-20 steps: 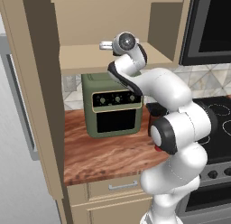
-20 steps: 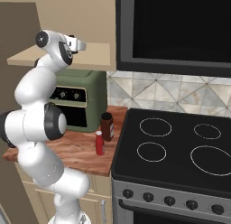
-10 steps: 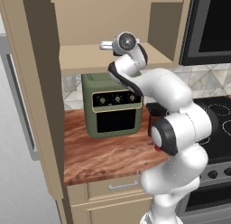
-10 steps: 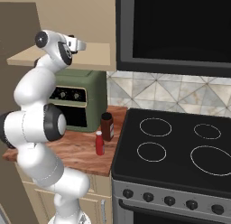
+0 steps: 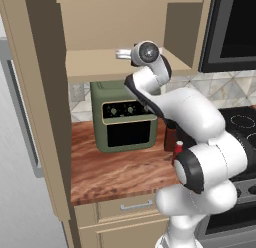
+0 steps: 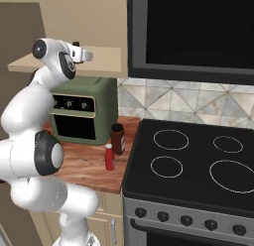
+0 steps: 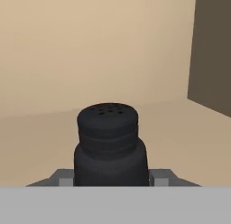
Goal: Collect the paprika, ketchup, and shaker from the cabinet and place them next to the stove.
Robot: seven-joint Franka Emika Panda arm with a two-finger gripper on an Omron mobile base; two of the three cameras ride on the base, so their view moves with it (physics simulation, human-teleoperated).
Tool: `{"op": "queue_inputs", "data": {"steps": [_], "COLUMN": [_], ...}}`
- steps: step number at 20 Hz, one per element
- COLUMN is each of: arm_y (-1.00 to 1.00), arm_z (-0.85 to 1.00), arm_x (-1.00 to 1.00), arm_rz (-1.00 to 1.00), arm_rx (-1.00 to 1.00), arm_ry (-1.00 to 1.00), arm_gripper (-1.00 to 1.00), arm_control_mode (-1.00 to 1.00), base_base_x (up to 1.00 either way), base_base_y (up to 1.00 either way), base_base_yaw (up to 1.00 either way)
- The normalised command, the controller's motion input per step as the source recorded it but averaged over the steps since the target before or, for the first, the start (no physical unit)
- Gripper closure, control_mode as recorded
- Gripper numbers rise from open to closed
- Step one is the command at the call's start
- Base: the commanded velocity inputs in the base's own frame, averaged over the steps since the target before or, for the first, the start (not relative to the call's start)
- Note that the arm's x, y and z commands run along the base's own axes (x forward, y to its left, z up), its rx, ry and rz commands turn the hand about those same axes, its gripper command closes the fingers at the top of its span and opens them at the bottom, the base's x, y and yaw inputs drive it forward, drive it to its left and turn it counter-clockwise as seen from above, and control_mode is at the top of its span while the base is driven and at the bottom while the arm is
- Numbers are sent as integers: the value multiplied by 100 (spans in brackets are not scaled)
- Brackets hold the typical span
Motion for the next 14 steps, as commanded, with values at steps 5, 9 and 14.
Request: {"op": "queue_inputs", "data": {"steps": [5,9,14], "arm_y": [-35,-40,-41], "arm_z": [-6,0,-4], "arm_x": [-75,-62,-51], "arm_rz": [1,9,14], "arm_rx": [4,3,3], "arm_ry": [0,0,0], "arm_gripper": [100,100,100], "arm_control_mode": [-100,-100,-100], "base_base_x": [0,0,0], "base_base_y": [0,0,0], "base_base_yaw": [0,0,0]}}
